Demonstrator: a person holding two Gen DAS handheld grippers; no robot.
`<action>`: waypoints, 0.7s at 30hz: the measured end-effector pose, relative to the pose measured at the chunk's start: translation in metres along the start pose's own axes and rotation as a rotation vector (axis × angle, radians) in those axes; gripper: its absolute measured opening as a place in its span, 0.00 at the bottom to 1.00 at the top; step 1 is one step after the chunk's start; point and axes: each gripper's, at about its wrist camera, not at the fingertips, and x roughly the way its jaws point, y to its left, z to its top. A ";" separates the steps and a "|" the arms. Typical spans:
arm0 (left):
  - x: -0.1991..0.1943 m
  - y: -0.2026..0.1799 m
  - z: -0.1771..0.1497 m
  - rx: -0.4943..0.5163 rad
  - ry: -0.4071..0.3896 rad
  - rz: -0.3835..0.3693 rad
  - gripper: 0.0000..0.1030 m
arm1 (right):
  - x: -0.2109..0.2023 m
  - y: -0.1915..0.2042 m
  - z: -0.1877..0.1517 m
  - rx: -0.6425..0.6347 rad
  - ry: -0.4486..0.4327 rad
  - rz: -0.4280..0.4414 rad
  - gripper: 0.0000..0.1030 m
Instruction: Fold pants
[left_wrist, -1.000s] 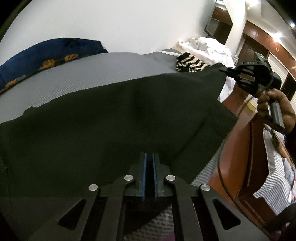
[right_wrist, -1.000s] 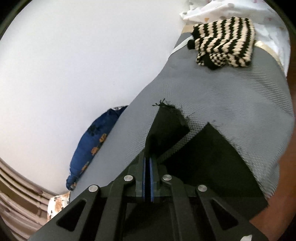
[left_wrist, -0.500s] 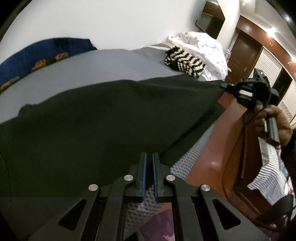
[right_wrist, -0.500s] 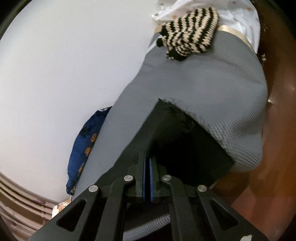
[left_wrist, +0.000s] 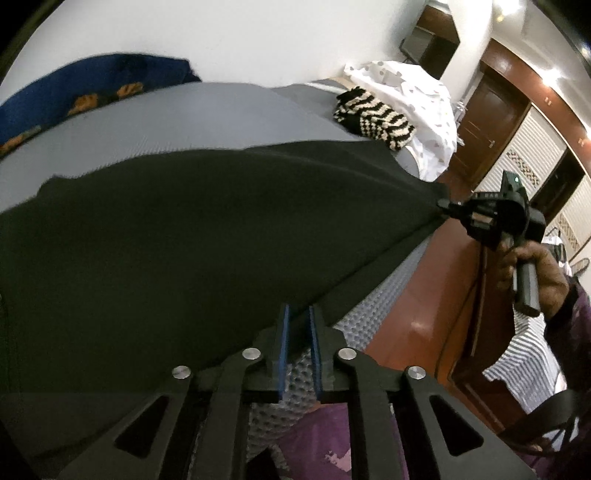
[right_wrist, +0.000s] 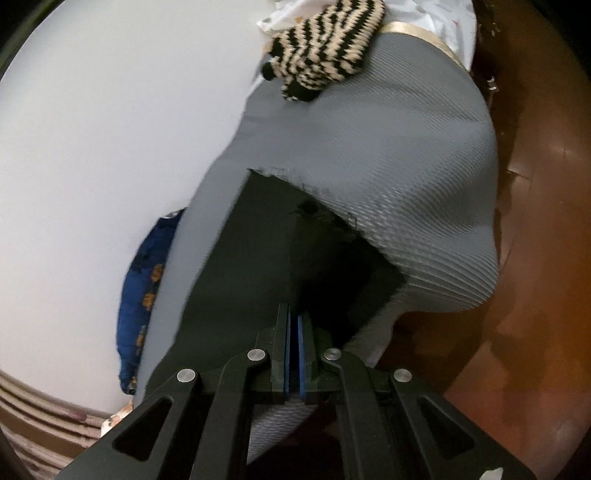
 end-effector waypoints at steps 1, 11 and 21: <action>0.001 0.002 -0.001 -0.004 0.006 0.001 0.14 | 0.002 -0.004 -0.001 0.007 0.003 -0.007 0.02; 0.000 0.014 -0.003 -0.041 0.006 -0.004 0.14 | 0.001 -0.014 0.000 0.038 -0.019 -0.023 0.06; -0.002 0.018 -0.005 -0.038 0.000 -0.023 0.18 | -0.004 0.016 -0.046 -0.012 0.104 0.242 0.14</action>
